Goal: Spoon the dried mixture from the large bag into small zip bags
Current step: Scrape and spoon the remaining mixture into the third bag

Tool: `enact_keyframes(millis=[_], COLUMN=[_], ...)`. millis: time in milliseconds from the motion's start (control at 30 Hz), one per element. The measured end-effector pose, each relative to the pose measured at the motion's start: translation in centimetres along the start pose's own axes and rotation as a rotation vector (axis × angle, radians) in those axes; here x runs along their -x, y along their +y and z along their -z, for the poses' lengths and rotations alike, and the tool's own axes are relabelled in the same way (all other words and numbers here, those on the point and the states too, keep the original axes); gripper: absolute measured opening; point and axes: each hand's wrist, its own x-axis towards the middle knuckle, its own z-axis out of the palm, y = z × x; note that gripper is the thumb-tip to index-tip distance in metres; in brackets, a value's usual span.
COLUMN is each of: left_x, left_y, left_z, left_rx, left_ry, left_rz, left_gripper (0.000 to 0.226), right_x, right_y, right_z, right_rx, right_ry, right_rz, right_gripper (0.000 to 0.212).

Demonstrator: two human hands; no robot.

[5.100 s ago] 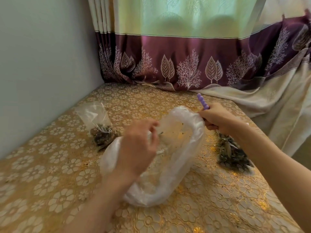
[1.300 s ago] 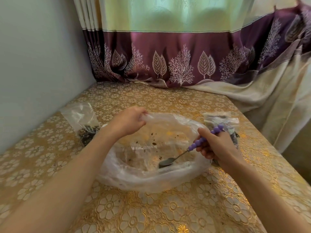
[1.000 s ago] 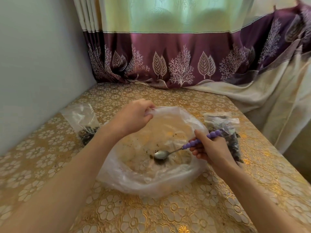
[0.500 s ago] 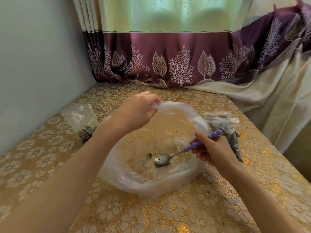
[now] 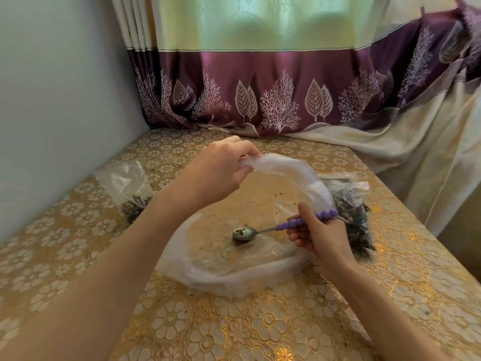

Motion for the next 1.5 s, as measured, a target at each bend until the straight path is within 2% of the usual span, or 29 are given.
enact_keyframes(millis=[200,433,600,700,867,967,1067,1133,1233,1300,1367,1433,1500], left_x=[0.1,0.0,-1.0,-1.9,-2.5,-1.5,0.8,2.9,6.1,7.9,9.6,10.9,11.6], left_y=[-0.2,-0.8,-2.3,-3.7,-6.0,-7.0,-8.6,-10.1,-12.5,-14.1,-15.3,-16.0,-16.3], left_z=[0.1,-0.1,-0.7,-1.4,-1.5,-0.5,0.6,1.4,2.5,2.7,2.5,1.8,0.8], left_rx=[0.0,-0.004,-0.03,-0.077,-0.157,-0.149,-0.158,-0.181,-0.206,-0.118,0.11,0.336,0.375], left_ry=[0.022,0.038,0.139,0.174,0.084,0.159,0.303,0.445,0.68,0.737,0.659,0.473,0.279], left_rz=[-0.01,-0.019,0.014,0.078,0.13,0.115,0.115,0.182,0.382,0.563,0.766,0.929,0.967], left_gripper=[0.021,0.021,0.022,0.028,0.051,0.045,0.037,0.036,0.039,0.05,0.072,0.094,0.106], right_x=[-0.1,-0.1,-0.1,-0.3,-0.6,-0.8,-1.2,-1.5,-1.9,-2.3,-2.7,-3.2,-3.6], right_y=[0.1,-0.5,-1.4,-2.2,-3.7,-4.4,-5.3,-5.8,-6.1,-6.1,-6.1,-6.0,-5.9], right_z=[0.2,-0.2,-0.1,0.0,-0.3,-0.9,-2.2,-3.5,-6.0,-7.6,-9.2,-10.5,-11.8], right_rx=[-0.016,-0.131,-0.15,-0.139,-0.145,-0.125,-0.105,-0.077,-0.07,-0.095,-0.113,-0.109,-0.092], right_ry=[0.078,0.076,0.084,0.09,0.092,0.069,0.017,-0.047,-0.141,-0.202,-0.251,-0.287,-0.316], right_rz=[0.058,0.095,0.158,0.197,0.242,0.258,0.248,0.247,0.242,0.222,0.202,0.183,0.17], right_gripper=[0.039,0.035,0.036,0.038,0.038,0.042,0.044,0.043,0.046,0.043,0.044,0.045,0.044])
